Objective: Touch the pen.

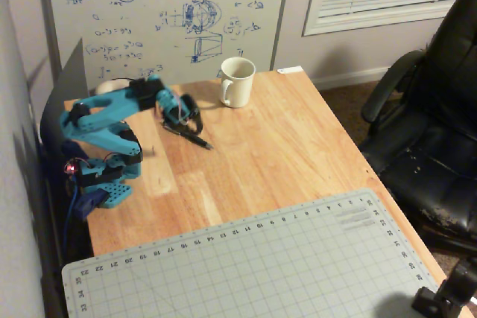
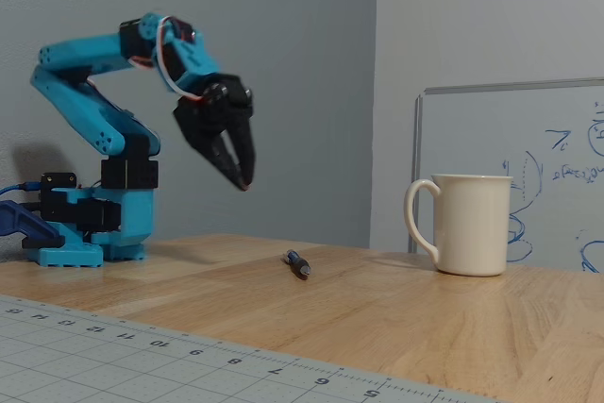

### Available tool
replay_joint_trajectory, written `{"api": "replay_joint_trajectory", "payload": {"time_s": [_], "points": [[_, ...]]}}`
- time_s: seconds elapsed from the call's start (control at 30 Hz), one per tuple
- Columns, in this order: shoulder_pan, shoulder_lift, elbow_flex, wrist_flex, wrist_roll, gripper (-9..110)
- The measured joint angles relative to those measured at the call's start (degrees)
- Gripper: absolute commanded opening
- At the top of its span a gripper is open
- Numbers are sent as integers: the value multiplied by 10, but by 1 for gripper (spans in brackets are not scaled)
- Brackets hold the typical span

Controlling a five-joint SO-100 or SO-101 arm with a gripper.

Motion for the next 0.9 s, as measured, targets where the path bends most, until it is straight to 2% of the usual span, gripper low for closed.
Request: {"api": "replay_joint_trajectory", "payload": {"time_s": [0.33,0.9], "points": [[-121,-225,-128,0,0,1],[-182,-424,-186,-8,0,1]]}}
